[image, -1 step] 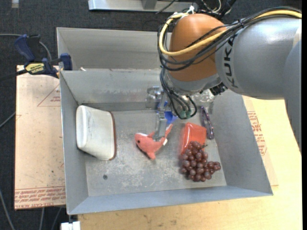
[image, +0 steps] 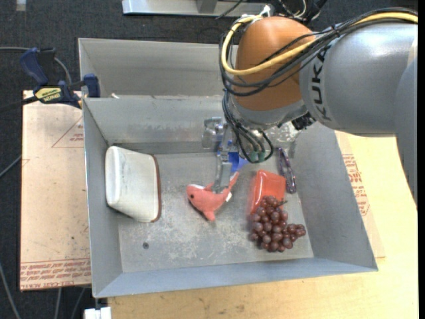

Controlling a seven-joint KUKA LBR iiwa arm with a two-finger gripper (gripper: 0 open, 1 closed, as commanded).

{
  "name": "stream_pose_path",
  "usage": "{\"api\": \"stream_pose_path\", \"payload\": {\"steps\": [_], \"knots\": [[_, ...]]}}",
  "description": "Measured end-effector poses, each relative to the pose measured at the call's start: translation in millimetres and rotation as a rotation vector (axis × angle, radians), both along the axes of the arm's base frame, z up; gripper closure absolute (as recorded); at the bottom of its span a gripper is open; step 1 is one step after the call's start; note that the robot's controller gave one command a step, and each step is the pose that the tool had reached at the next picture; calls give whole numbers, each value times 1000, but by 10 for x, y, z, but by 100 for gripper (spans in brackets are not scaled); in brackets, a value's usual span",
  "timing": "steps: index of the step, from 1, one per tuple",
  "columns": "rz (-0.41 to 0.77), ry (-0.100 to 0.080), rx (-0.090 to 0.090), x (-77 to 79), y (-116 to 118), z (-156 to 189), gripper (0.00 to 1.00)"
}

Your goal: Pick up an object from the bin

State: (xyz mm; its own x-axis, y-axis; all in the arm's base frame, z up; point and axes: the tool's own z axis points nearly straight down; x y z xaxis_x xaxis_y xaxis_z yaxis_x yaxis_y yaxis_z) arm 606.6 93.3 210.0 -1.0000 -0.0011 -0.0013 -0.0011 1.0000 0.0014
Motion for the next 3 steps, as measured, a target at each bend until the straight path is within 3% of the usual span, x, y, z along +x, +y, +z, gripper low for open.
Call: {"api": "stream_pose_path", "payload": {"steps": [1, 2, 3], "knots": [[193, 12, 0, -342, -506, -985, 100], [195, 7, 1, -325, -489, -959, 0], [195, 7, 1, -325, -489, -960, 0]]}}
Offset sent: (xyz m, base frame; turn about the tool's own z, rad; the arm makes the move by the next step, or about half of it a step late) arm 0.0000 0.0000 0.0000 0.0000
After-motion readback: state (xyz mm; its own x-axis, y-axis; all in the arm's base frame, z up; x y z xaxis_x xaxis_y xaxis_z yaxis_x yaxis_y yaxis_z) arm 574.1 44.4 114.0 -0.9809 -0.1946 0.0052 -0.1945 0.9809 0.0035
